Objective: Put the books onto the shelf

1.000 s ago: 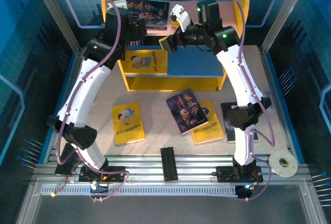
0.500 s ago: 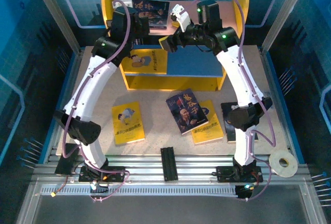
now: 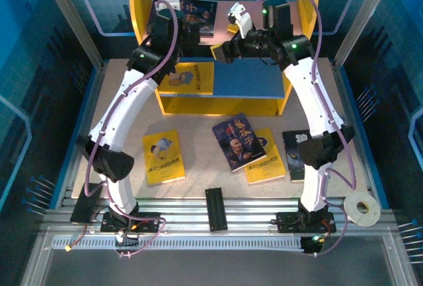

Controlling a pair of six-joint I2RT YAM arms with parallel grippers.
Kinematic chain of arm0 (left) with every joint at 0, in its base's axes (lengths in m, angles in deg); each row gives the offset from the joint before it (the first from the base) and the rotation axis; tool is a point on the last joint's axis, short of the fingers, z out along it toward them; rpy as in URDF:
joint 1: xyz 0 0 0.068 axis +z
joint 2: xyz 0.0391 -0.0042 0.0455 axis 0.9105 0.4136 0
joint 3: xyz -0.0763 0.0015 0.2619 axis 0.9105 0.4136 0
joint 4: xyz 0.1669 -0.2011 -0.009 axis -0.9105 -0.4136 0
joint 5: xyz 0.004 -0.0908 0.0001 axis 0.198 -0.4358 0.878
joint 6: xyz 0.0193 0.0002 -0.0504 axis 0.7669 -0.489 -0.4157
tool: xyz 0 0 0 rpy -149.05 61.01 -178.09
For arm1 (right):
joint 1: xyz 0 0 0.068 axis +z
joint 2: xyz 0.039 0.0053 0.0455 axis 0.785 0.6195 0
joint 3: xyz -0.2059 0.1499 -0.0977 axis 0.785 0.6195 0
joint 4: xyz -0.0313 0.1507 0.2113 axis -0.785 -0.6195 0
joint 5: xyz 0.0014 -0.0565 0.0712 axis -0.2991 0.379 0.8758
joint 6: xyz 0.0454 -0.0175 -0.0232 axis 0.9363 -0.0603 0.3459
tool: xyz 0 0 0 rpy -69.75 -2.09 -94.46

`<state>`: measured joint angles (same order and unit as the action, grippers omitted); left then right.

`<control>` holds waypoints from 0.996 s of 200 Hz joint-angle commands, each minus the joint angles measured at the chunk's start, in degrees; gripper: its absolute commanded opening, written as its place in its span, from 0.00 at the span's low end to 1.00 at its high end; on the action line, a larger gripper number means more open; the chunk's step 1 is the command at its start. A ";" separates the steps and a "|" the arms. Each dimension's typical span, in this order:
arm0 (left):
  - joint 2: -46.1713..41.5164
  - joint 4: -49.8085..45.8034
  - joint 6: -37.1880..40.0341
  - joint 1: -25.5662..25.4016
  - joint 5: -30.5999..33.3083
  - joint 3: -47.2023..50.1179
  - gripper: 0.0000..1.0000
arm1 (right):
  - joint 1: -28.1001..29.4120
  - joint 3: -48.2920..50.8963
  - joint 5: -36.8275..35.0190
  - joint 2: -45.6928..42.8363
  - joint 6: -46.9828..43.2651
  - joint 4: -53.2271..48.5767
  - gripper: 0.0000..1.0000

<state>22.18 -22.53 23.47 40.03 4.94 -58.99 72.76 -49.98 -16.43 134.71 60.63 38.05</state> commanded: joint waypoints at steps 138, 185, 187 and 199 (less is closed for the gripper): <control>8.83 -1.11 7.14 1.24 0.85 -16.82 0.99 | -4.51 4.07 9.01 1.12 22.34 6.26 1.00; 11.03 -2.92 4.75 3.20 -1.04 -18.48 0.99 | -4.06 13.24 8.36 -5.12 22.27 9.17 1.00; 11.08 -3.13 4.47 3.21 -1.11 -18.45 0.99 | -4.07 13.59 8.34 -5.36 22.26 9.18 1.00; 11.24 -4.52 2.79 3.64 -2.45 -18.27 0.99 | -3.98 14.97 8.20 -6.51 22.10 9.51 1.00</control>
<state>33.07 -24.87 28.23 42.94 4.79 -75.23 68.54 -39.01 -8.82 129.31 79.86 52.81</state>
